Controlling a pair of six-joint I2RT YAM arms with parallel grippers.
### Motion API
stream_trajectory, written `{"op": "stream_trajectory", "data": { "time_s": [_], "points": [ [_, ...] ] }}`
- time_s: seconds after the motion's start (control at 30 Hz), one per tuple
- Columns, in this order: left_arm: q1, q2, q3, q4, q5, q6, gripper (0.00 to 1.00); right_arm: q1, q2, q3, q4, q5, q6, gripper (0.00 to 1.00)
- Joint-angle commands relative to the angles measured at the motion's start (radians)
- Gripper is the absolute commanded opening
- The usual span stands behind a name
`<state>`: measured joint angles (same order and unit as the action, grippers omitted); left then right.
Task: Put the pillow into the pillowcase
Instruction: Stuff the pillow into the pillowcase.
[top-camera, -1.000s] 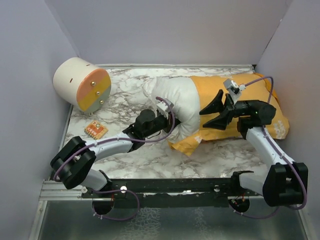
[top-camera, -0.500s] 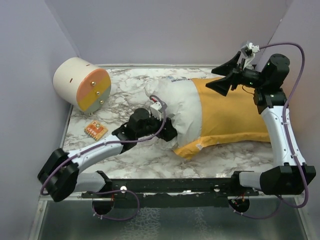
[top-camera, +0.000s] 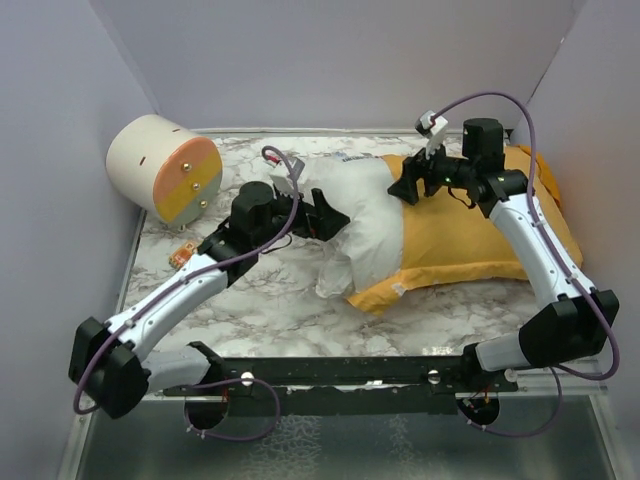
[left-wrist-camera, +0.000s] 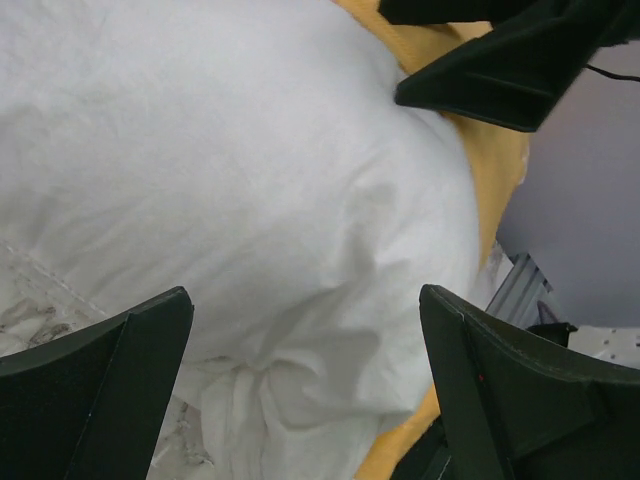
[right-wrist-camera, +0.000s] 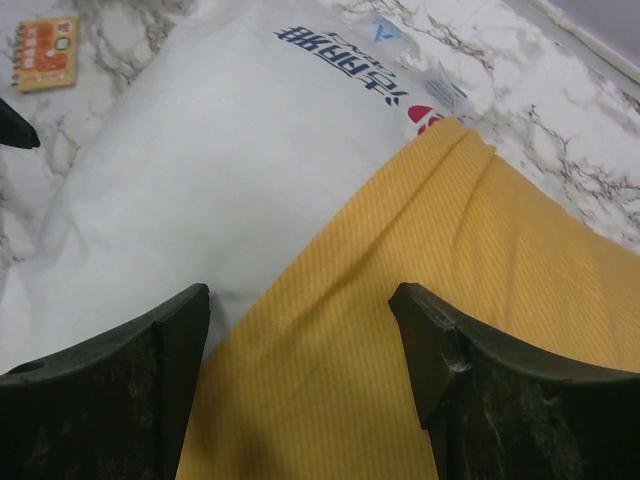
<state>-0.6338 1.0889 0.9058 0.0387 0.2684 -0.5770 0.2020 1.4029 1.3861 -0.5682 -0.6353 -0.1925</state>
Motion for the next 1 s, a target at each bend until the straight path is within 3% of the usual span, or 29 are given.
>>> {"op": "stream_trajectory", "data": {
  "time_s": [0.0, 0.1, 0.2, 0.27, 0.37, 0.5, 0.6, 0.77, 0.87, 0.97],
  "points": [
    [0.030, 0.210, 0.062, 0.067, -0.017, -0.114, 0.99, 0.017, 0.032, -0.002, -0.042, 0.181, -0.080, 0.72],
    [0.031, 0.323, 0.107, 0.113, 0.006, -0.185, 0.99, 0.020, 0.021, -0.049, -0.042, 0.215, -0.102, 0.56],
    [0.027, 0.394, 0.087, 0.239, 0.073, -0.260, 0.99, 0.020, 0.002, -0.066, -0.050, 0.164, -0.103, 0.14],
    [0.017, 0.432, 0.083, 0.293, 0.102, -0.282, 0.99, 0.021, 0.002, -0.055, -0.073, 0.071, -0.096, 0.03],
    [0.005, 0.490, 0.100, 0.341, 0.132, -0.288, 0.88, 0.023, 0.025, -0.003, -0.103, -0.147, -0.071, 0.01],
    [0.005, 0.585, 0.154, 0.434, 0.213, -0.303, 0.38, 0.062, 0.106, 0.137, -0.132, -0.436, 0.012, 0.01],
    [0.004, 0.643, 0.195, 0.537, 0.277, -0.312, 0.20, 0.136, 0.203, 0.281, -0.108, -0.569, 0.101, 0.01],
    [0.005, 0.630, 0.275, 0.650, 0.308, -0.222, 0.01, 0.264, 0.371, 0.541, -0.070, -0.686, 0.233, 0.00],
    [0.004, 0.565, 0.267, 0.745, 0.308, -0.177, 0.00, 0.296, 0.408, 0.607, -0.012, -0.725, 0.287, 0.01],
    [0.003, 0.502, 0.159, 0.896, 0.284, -0.180, 0.00, 0.298, 0.391, 0.605, 0.003, -0.751, 0.275, 0.01]
  ]
}}
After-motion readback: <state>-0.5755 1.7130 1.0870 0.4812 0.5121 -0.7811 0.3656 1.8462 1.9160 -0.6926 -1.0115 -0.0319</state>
